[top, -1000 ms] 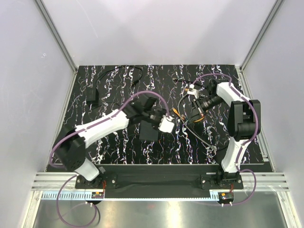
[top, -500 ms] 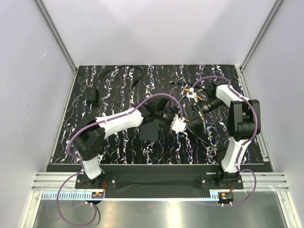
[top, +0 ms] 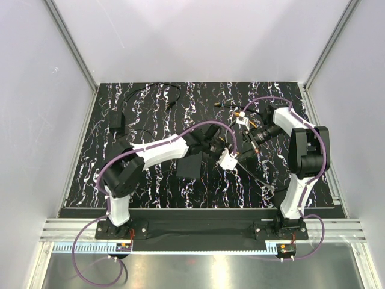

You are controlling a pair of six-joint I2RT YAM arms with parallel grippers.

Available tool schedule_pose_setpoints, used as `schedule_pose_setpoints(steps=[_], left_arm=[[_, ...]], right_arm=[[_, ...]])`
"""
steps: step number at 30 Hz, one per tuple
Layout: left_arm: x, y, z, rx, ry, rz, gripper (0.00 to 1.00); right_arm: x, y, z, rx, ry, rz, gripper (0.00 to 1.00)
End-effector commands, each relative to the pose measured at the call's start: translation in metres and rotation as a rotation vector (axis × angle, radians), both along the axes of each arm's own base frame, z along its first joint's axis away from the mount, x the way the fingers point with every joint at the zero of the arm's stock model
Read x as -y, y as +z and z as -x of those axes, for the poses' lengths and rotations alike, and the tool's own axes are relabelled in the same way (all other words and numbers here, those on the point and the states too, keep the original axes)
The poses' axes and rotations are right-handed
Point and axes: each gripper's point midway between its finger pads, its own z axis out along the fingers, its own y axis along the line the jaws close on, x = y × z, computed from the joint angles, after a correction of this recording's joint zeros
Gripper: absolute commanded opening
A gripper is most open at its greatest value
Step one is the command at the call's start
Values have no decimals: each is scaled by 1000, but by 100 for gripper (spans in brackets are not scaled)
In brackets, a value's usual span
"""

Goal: Insert the plug into the switch port

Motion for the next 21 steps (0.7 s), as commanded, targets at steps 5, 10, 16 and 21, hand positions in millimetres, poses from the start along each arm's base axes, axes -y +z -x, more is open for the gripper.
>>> schedule_pose_setpoints(steps=[5, 10, 16, 21], left_arm=[[10, 16, -4, 59, -49, 15, 11], [9, 19, -6, -31, 9, -1, 0], [4, 24, -19, -255, 151, -10, 0], [-2, 27, -19, -359, 194, -12, 0]], right_arm=[[-4, 49, 42, -186, 8, -31, 4], [-1, 50, 19, -96, -46, -17, 41], [26, 56, -46, 441, -211, 159, 43], [41, 74, -59, 776, -240, 213, 42]])
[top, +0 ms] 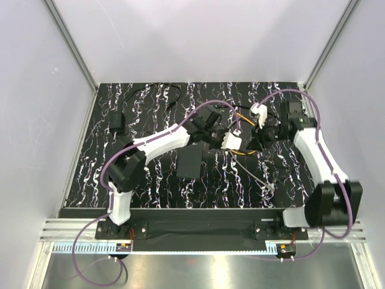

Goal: Insert the plug into the switch port

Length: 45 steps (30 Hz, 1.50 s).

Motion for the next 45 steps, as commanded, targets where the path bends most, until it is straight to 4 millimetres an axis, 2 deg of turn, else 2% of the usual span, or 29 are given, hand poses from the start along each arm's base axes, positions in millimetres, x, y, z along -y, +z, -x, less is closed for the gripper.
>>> schedule_pose_setpoints(steps=[1, 3, 4, 5, 9, 14, 18, 22, 25, 26, 27, 29, 31, 41, 45], left_arm=[[3, 17, 3, -122, 35, 43, 0], [4, 19, 5, -171, 50, 41, 0], [3, 16, 6, -191, 49, 31, 0], [3, 19, 7, -205, 47, 29, 0], [4, 21, 10, -258, 63, 27, 0], [3, 22, 11, -267, 68, 29, 0], [3, 23, 9, -274, 79, 35, 0], [6, 25, 6, -265, 80, 48, 0], [6, 30, 3, -246, 92, 69, 0], [6, 28, 2, -239, 94, 72, 0], [6, 28, 1, -235, 95, 72, 0], [4, 27, 1, -235, 101, 64, 0], [3, 25, 2, -239, 100, 59, 0], [3, 28, 7, -287, 86, 63, 0], [2, 25, 9, -310, 82, 57, 0]], right_arm=[[11, 3, -31, 265, -38, 66, 42], [11, 11, -25, 363, -6, 66, 42], [11, 5, -22, 388, 3, 66, 42], [9, 11, -20, 438, 25, 61, 42], [4, 9, -20, 511, 50, 35, 43], [-6, 7, -22, 530, 91, -20, 44], [-14, 5, -15, 534, 151, -38, 43], [-22, 1, -5, 494, 191, -74, 42], [-26, -1, -5, 377, 137, -117, 41], [-27, -9, -5, 296, 111, -133, 42], [-27, -7, -7, 257, 95, -140, 42], [-29, -15, -6, 173, 80, -152, 42], [-30, -16, -4, 148, 86, -159, 42], [-27, -11, -4, 386, 169, -113, 38], [-28, -16, -1, 470, 225, -92, 36]])
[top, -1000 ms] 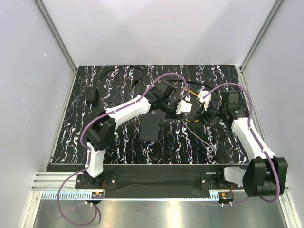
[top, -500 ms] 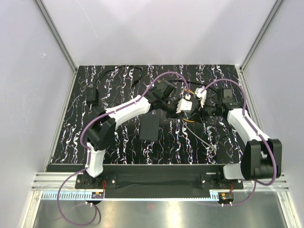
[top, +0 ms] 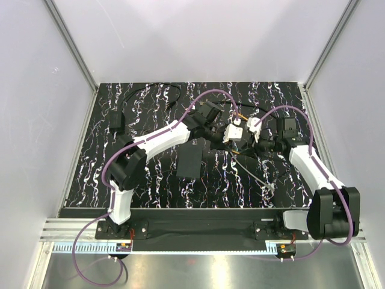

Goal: Insert the plug into the switch port

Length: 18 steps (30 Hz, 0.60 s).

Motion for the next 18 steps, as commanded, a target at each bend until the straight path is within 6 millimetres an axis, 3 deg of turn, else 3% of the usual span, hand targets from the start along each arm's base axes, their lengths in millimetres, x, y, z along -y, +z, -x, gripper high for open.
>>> schedule_pose_setpoints(steps=[1, 9, 18], left_arm=[[5, 16, 2, -16, -27, 53, 0], [6, 15, 2, -22, -30, 53, 0], [8, 15, 2, -36, -33, 54, 0]], right_arm=[[-6, 9, -2, 165, 77, 0, 37], [-8, 9, -13, 253, 84, 12, 33], [-15, 8, -9, 277, 128, 16, 31]])
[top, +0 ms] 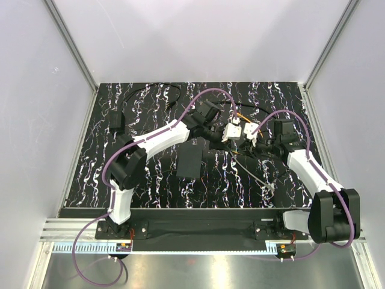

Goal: Insert the plug into the switch port

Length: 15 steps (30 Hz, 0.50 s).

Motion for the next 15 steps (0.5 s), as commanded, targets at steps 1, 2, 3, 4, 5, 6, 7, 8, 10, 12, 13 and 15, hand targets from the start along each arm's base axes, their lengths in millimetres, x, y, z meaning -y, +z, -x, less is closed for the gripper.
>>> schedule_pose_setpoints(steps=[1, 2, 3, 4, 5, 6, 7, 8, 10, 12, 13, 15], left_arm=[[10, 17, 0, -5, -29, 54, 0], [10, 16, 0, -8, -28, 52, 0], [10, 16, 1, -9, -32, 53, 0], [10, 16, 1, -10, -31, 51, 0], [9, 15, 1, -9, -32, 51, 0], [9, 17, 1, -7, -32, 54, 0], [9, 17, 1, -7, -34, 54, 0], [9, 16, 1, -9, -35, 54, 0], [9, 16, 2, -7, -36, 55, 0], [10, 16, 3, -8, -39, 57, 0], [10, 16, 3, -10, -39, 56, 0], [9, 16, 2, -7, -40, 56, 0]], right_arm=[[-9, 12, -3, 91, 54, -12, 31], [-10, 11, -3, 91, 57, -12, 31], [-11, 11, -3, 93, 59, -11, 31], [-12, 11, -4, 94, 62, -9, 31], [-12, 9, -3, 90, 63, -7, 30], [-12, 9, -4, 92, 64, -5, 29], [-12, 8, -4, 89, 65, -2, 26], [-12, 6, -4, 87, 66, 5, 25], [-12, 3, -4, 86, 72, 15, 25], [-11, -1, -2, 81, 77, 22, 26], [-10, -1, -1, 81, 76, 25, 27], [-9, -4, 2, 75, 82, 35, 26]])
